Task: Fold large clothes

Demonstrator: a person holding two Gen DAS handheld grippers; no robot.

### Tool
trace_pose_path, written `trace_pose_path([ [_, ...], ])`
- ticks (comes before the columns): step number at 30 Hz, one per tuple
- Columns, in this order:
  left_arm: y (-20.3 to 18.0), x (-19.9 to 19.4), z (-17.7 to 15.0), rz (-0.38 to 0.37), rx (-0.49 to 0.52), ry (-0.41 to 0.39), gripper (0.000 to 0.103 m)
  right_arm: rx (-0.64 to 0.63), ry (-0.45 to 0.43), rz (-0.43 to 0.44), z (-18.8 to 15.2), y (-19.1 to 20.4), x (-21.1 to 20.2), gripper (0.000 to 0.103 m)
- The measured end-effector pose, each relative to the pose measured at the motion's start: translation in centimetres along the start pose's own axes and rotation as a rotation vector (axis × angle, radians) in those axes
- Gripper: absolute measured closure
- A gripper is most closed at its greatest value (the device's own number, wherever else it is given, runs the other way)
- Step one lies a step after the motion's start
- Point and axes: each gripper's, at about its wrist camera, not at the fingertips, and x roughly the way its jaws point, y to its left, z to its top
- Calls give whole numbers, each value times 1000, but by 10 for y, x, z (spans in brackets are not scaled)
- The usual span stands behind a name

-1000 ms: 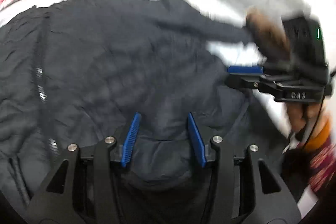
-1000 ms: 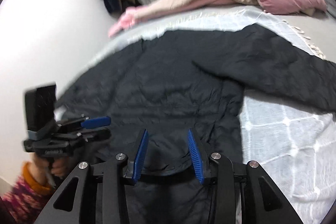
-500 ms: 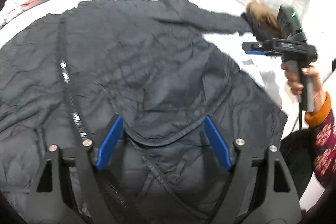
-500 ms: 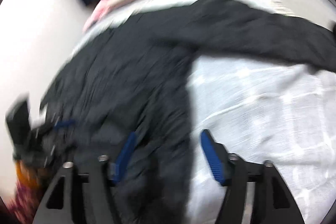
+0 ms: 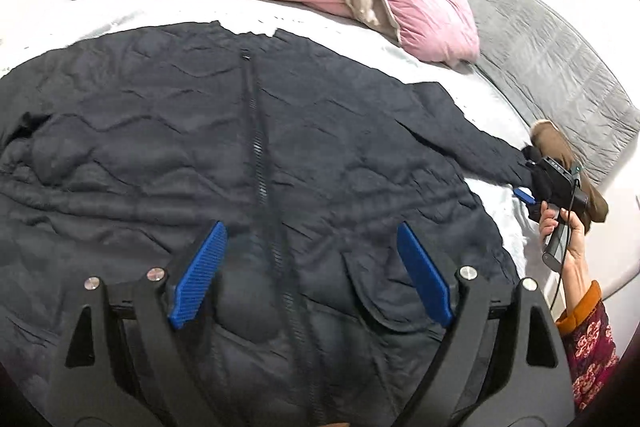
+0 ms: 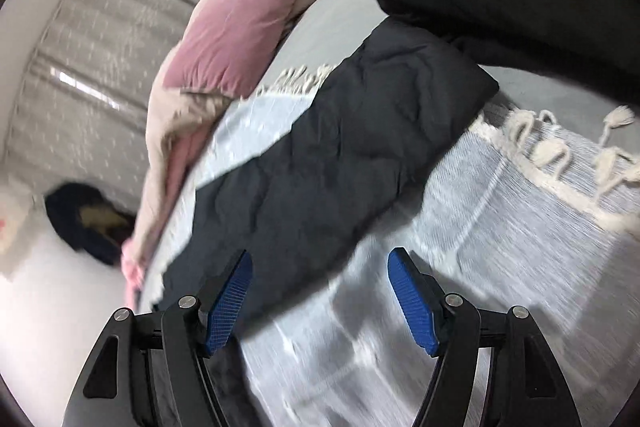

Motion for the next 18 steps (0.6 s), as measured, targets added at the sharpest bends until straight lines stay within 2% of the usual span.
trace_pose_path([
  [3,10,4,5,8,-12,0,16,87,-17,2,14,-16,13,33],
  [7,26,8,13,31,-54,-3,16,95,-97,-23,29,-20,18,42],
  [10,42,5,20,45,-95,-17,16,96,-173,-93,48,-19,22,67],
  [11,47,4,21,46,-108,-23,16,106,-185,-111,53,-20,22,85],
  [12,51,2,23,49,-124,-28,16,125,-198,-117,56,-21,22,91],
  [14,61,0,27,50,-165,-35,16,137,-240,-121,59,-12,14,94],
  [18,74,-5,30,29,-229,-45,16,7,-324,-177,55,32,-8,96],
])
